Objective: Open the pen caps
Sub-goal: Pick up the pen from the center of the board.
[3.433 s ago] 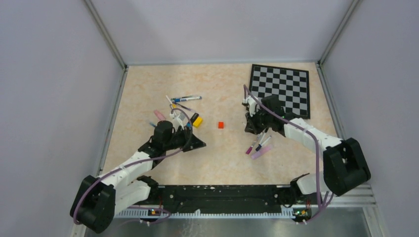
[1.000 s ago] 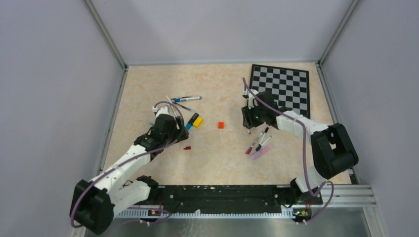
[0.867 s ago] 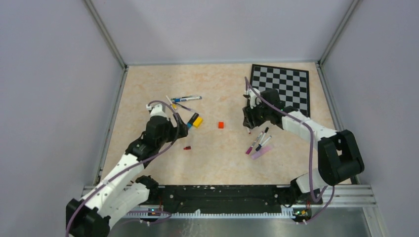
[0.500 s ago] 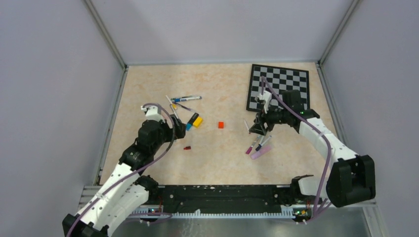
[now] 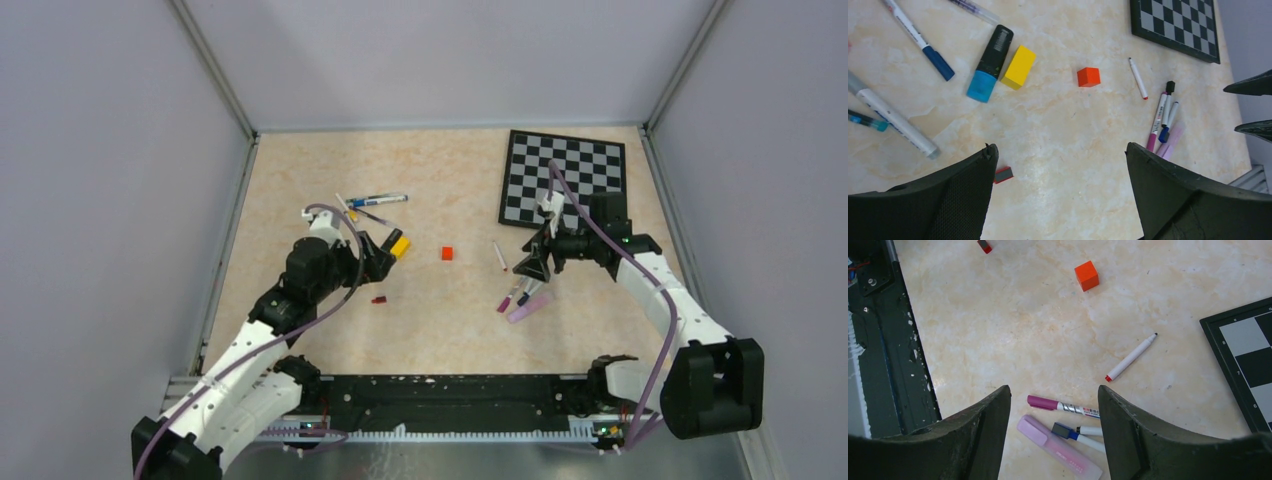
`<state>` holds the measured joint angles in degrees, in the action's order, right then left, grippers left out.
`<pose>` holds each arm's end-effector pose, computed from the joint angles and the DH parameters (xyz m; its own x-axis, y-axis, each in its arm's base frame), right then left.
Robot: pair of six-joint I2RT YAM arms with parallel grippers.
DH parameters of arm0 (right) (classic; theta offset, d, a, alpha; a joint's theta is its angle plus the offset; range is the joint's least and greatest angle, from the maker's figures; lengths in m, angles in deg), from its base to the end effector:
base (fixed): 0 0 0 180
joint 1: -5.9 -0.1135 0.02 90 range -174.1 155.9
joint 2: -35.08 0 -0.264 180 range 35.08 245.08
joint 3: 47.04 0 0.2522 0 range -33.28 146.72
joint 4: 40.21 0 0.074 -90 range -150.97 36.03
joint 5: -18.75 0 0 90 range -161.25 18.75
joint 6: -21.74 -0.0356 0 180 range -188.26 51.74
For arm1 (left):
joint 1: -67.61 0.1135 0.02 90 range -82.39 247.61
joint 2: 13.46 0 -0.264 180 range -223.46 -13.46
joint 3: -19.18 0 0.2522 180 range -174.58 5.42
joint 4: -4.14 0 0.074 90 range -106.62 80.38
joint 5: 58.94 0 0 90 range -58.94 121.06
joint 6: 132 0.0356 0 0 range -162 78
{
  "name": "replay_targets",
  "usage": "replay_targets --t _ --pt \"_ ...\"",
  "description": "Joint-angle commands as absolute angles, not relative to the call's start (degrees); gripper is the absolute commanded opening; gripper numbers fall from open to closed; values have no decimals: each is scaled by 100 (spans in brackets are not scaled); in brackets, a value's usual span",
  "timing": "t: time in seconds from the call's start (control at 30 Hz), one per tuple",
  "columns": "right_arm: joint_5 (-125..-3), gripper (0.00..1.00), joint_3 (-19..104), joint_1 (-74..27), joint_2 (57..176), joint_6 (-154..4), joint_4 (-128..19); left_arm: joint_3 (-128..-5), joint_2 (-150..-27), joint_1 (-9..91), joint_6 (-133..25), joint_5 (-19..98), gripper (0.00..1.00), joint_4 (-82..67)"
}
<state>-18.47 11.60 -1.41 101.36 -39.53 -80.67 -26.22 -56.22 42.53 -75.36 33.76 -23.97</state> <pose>0.2221 0.0571 0.2506 -0.3568 -0.3389 -0.8705 -0.8849 0.4212 0.1987 0.1596 -0.0766 0.2572 -0.5793 -0.3353 -0.7429 0.1716 0.8408 -0.5134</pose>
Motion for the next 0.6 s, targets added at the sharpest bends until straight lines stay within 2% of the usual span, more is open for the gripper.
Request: replay_targets --t 0.0,0.33,0.57 --pt "-1588 63 1138 -101 10207 -3583 -7990 -2561 -5906 4331 -7757 3815 99 -1510" --pt "-1637 63 1128 -96 10137 -3455 -8008 -3224 -7421 4738 -6866 2663 96 -1975" --pt "-1836 63 1112 -103 10144 -3504 -7922 -3961 -8839 5501 -6954 2224 79 -2301"
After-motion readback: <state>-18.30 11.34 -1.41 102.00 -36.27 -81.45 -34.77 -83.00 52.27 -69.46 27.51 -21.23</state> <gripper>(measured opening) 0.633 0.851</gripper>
